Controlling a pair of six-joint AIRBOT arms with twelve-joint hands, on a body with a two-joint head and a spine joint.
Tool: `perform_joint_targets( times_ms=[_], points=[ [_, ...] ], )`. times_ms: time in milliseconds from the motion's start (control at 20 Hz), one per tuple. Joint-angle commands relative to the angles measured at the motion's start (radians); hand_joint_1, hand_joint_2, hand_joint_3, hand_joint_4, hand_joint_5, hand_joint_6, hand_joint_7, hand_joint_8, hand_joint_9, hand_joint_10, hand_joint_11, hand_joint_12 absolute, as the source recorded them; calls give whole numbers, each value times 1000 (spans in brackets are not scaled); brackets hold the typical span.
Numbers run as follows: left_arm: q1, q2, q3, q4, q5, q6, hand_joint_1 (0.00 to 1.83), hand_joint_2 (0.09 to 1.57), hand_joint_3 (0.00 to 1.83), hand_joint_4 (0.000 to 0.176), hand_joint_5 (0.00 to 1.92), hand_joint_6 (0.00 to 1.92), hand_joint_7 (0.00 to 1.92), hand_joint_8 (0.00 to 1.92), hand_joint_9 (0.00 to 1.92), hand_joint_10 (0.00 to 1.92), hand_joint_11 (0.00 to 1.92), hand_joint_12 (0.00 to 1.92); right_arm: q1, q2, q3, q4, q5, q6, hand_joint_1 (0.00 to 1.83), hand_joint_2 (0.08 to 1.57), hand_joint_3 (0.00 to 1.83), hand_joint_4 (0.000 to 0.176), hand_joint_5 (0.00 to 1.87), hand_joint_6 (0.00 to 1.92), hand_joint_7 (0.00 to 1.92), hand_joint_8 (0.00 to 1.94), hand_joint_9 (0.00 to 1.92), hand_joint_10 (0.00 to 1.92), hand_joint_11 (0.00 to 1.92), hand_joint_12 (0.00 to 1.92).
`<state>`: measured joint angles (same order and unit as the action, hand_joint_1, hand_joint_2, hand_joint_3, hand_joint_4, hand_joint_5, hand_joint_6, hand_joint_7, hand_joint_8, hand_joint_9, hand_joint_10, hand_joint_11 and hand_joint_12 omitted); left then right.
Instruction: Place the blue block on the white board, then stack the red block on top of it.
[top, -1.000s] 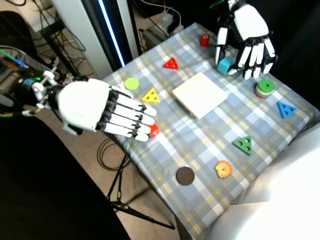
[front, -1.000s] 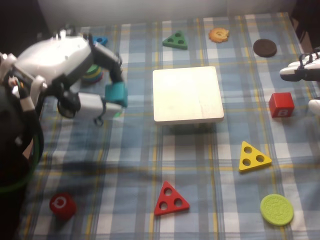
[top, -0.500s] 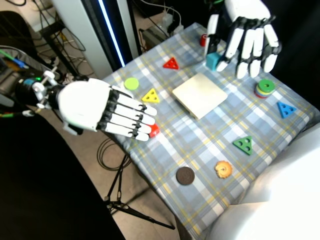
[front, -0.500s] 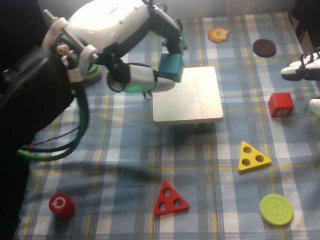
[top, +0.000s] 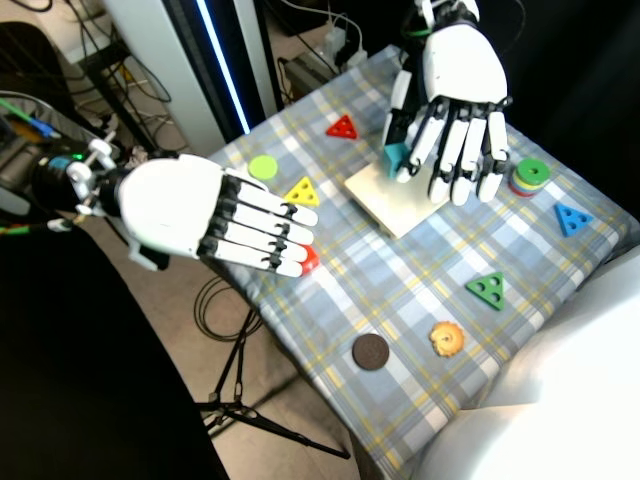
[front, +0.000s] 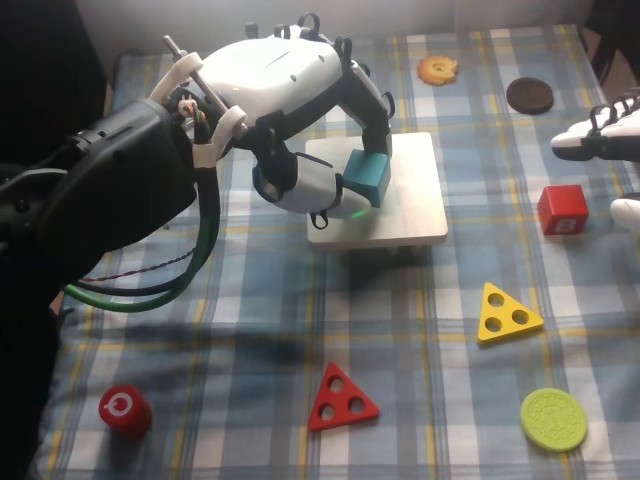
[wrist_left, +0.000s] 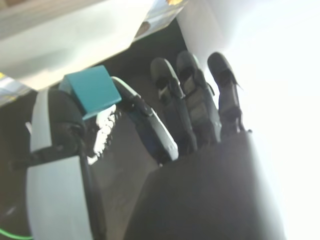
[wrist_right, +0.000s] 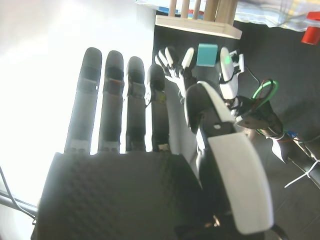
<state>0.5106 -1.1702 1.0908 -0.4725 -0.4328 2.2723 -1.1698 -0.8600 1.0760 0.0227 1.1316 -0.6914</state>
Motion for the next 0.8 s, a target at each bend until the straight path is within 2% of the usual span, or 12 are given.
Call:
perform_joint_targets(
  times_ms=[0,100,250,300,350,400,450,500,600,750],
  points=[
    [-18,-6,10,10,-96,-3,1078,1030,1,171,1166,662,693,2,488,1,27,660,16,-2,5,19,122,6,463,1443,0,0,518,0,566,1,541,1,436,168],
    [-22,-12,23,4,-90,-3,1089,1034,0,130,1163,670,709,3,500,3,0,710,16,-2,5,18,122,7,479,1440,0,0,521,1,570,2,547,3,437,163],
    [-29,-30,44,1,-82,-3,1093,1029,0,127,1176,647,719,2,509,3,0,743,16,-2,5,17,122,8,488,1442,0,0,522,1,570,1,550,2,449,165],
    [-31,-32,48,-4,-79,-3,1100,1025,0,111,1190,623,720,1,511,2,0,756,16,-2,5,17,122,8,475,1438,0,0,522,0,569,0,545,0,443,160],
    [-31,-32,50,-8,-76,-3,1091,1020,0,147,1200,602,720,0,509,1,0,755,16,-2,5,16,122,9,466,1436,0,1,522,0,566,0,543,0,434,156],
    [-31,-32,50,-9,-76,-3,1091,1020,0,147,1200,602,720,0,509,1,0,755,16,-2,5,16,122,9,466,1436,0,1,522,0,566,0,543,0,434,156],
    [-31,-32,50,-10,-76,-3,1087,1019,0,165,1202,597,723,1,512,2,0,765,16,-2,5,16,122,10,468,1440,1,0,521,0,565,0,546,2,442,159],
    [-31,-32,50,-11,-76,-3,1079,1023,1,174,1185,624,708,1,509,0,0,739,16,-2,5,16,122,11,463,1440,0,2,516,0,559,0,538,0,431,154],
    [-30,-32,49,-11,-76,-3,1073,1027,1,176,1165,656,693,0,511,1,0,753,16,-2,5,16,122,11,456,1435,0,6,514,0,559,0,537,0,431,153],
    [-28,-32,48,-15,-76,-3,1068,1033,2,176,1142,695,675,2,512,0,0,774,16,-2,5,16,122,12,478,1431,0,0,523,2,568,2,550,3,449,161]
  ],
)
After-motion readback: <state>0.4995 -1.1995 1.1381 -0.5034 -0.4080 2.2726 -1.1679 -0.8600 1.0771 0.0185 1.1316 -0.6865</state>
